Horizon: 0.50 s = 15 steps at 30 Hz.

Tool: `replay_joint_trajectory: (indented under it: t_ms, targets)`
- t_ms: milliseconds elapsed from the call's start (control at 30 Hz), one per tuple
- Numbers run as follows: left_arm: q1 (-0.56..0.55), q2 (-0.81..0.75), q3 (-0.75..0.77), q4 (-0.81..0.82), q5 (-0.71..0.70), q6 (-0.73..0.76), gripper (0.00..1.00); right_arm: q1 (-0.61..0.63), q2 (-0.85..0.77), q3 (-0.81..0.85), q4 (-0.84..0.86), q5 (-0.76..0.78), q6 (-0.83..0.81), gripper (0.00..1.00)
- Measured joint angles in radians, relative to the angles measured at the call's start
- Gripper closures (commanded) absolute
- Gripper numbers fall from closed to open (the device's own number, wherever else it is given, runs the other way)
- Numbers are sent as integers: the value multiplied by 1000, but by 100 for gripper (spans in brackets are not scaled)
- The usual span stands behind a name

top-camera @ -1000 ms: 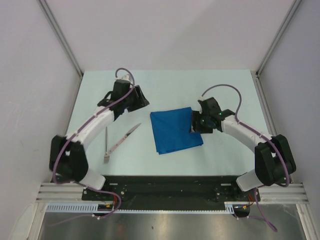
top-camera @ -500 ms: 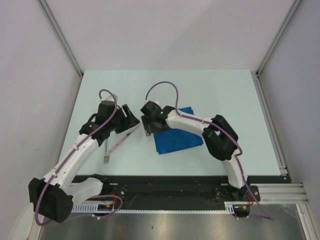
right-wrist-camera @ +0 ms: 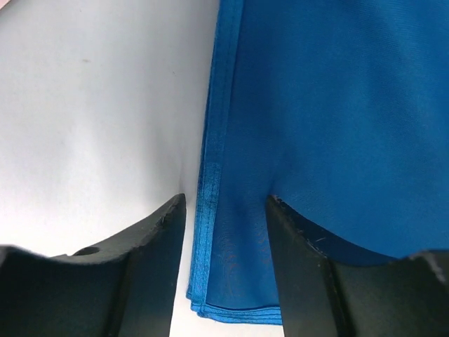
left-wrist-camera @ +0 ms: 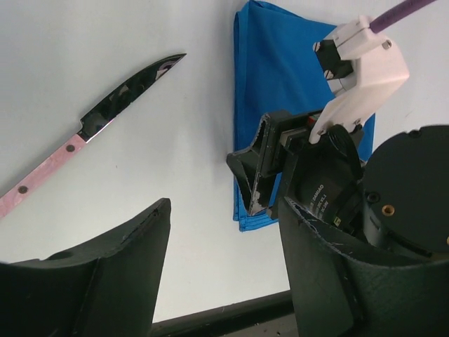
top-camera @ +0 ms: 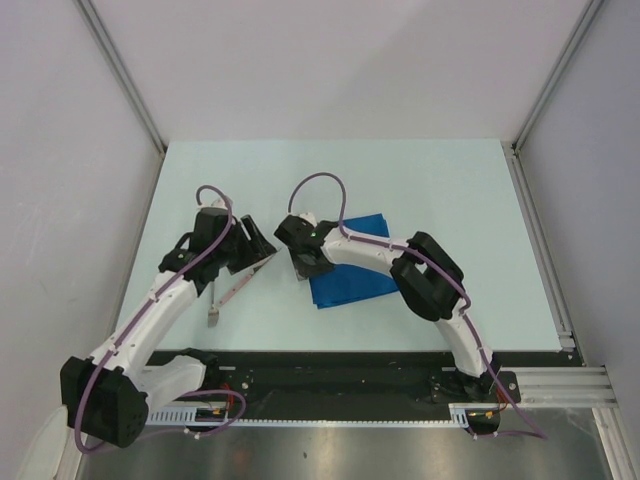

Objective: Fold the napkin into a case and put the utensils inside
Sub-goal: Pick up the lower triangle-folded napkin from the center of the board.

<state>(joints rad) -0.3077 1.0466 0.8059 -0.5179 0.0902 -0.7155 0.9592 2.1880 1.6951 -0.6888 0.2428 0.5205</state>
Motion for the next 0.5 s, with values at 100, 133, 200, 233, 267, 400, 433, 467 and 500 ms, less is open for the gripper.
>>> replay_joint_trajectory:
  t_ms: [100, 133, 200, 233, 267, 400, 433, 467, 500]
  targets:
    - [14, 0, 0, 1, 0, 0, 31, 12, 11, 13, -9, 27, 14, 63]
    - [19, 0, 0, 1, 0, 0, 29, 16, 16, 20, -10, 34, 23, 71]
    - [25, 0, 0, 3, 0, 0, 25, 20, 19, 24, -10, 44, 27, 80]
    - [27, 0, 0, 5, 0, 1, 24, 20, 20, 26, -10, 50, 29, 86]
    - [27, 1, 0, 7, 2, 1, 23, 21, 21, 27, -10, 57, 30, 89]
    - [29, 41, 0, 38, 30, 0, 20, 16, 21, 28, -14, 59, 22, 100]
    - [29, 60, -2, 48, 39, 0, 20, 14, 20, 28, -14, 55, 18, 100]
    - [29, 87, -5, 72, 57, -1, 20, 11, 19, 28, -14, 46, 8, 100]
    - [29, 112, -10, 93, 74, -3, 20, 8, 18, 27, -13, 37, 0, 100]
